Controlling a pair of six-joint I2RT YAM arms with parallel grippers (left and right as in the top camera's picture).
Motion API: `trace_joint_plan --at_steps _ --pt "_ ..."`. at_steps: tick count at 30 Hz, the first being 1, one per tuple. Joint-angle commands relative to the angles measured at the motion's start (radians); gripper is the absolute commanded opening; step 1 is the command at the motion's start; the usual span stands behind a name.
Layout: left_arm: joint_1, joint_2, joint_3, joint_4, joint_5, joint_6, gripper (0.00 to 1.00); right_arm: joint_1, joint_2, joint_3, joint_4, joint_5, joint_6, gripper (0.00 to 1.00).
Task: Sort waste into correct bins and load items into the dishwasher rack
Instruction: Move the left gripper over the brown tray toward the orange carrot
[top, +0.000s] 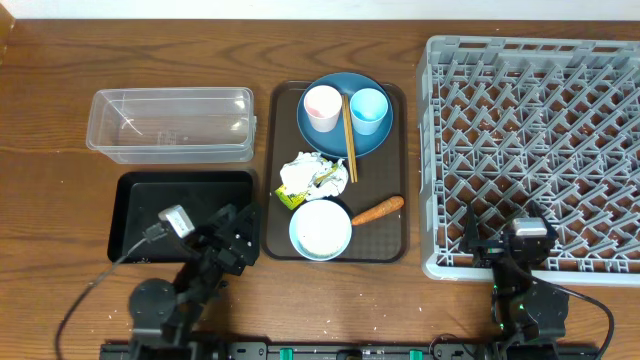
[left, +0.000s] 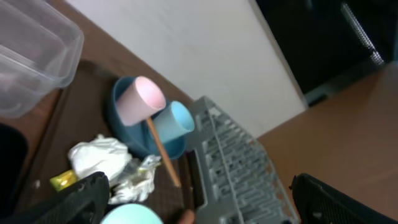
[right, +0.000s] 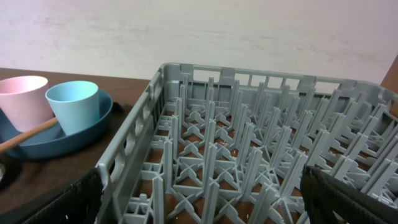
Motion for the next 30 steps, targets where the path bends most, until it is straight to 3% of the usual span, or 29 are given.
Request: trace_joint_plan --at_steps 1,10,14,21,23,25,30 --pt "-0.003 0.098 0.202 -0.116 0.036 0.167 0.96 0.018 -0.001 -0.002 -0.004 0.003 -0.002 0.99" --pt "-0.003 0.61 0.867 -0.71 0.032 0.446 0.96 0.018 -0.001 -0.002 -0.004 0.003 -0.002 0.99" --pt "-0.003 0.826 1.101 -1.002 0.017 0.485 0.98 0.018 -0.001 -0.002 -0.004 0.003 -0.002 0.99" --pt "-0.003 1.041 1.135 -1.147 0.073 0.47 0.98 0.018 -0.001 -0.002 -0.004 0.003 -0.002 0.99" --pt "-0.019 1.084 1.134 -1.155 0.111 0.486 0.85 0.018 -0.001 -0.002 -0.004 0.003 -0.002 0.99" --pt "-0.061 1.11 1.134 -1.152 0.083 0.496 0.79 0.018 -0.001 -0.002 -0.004 0.003 -0.002 0.99" --pt "-0.262 1.125 1.133 -1.127 -0.153 0.495 0.57 0.018 -0.001 -0.002 -0.004 0.003 -0.002 0.99"
